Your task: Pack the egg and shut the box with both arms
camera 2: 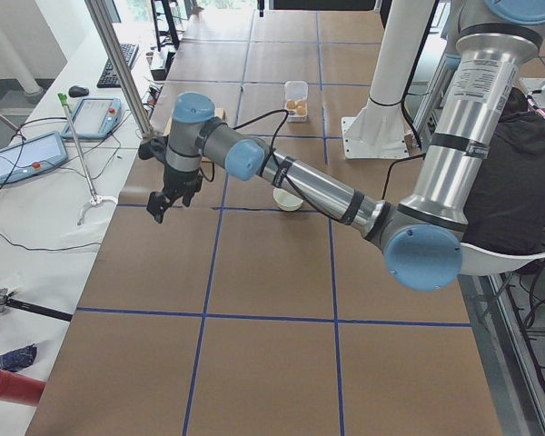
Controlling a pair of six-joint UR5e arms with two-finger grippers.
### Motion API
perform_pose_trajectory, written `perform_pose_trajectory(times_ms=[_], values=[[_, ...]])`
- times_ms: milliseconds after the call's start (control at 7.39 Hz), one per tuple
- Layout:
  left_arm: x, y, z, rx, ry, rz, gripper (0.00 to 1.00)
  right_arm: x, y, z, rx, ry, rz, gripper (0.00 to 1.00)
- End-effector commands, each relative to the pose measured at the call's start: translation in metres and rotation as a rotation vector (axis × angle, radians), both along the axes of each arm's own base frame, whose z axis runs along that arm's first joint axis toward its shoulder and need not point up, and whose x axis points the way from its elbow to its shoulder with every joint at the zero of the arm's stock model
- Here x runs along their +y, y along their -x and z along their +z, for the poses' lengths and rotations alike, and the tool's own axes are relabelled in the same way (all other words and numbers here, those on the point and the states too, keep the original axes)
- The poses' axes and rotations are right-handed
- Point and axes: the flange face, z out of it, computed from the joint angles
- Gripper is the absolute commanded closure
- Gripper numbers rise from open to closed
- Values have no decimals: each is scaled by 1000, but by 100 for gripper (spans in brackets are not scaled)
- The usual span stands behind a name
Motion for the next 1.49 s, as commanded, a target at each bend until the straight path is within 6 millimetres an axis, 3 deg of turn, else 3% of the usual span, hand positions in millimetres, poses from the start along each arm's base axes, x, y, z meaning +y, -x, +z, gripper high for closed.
perform_pose_trajectory(times_ms=[0,135,271,406,541,676,947,1082,1353], values=[[19,68,114,29,270,-73,0,-2,6,-22,-4,-56,-9,0],[49,67,160,41,377,-68,0,-1,21,-28,-23,-136,-32,0],[88,63,193,107,436,-56,0,-1,39,-23,-35,-147,-63,0],[110,56,198,173,448,-42,0,2,60,-33,-43,-148,-85,0],[109,56,192,177,437,-41,0,9,92,-58,-65,-133,-84,0],[107,56,187,175,428,-41,0,24,135,-86,-86,-84,-78,11],[100,55,178,177,411,-40,0,56,200,-119,-105,-27,-107,79],[96,55,172,177,397,-39,0,76,239,-141,-88,8,-78,100],[88,55,161,178,376,-36,0,109,320,-187,-95,57,-37,100]])
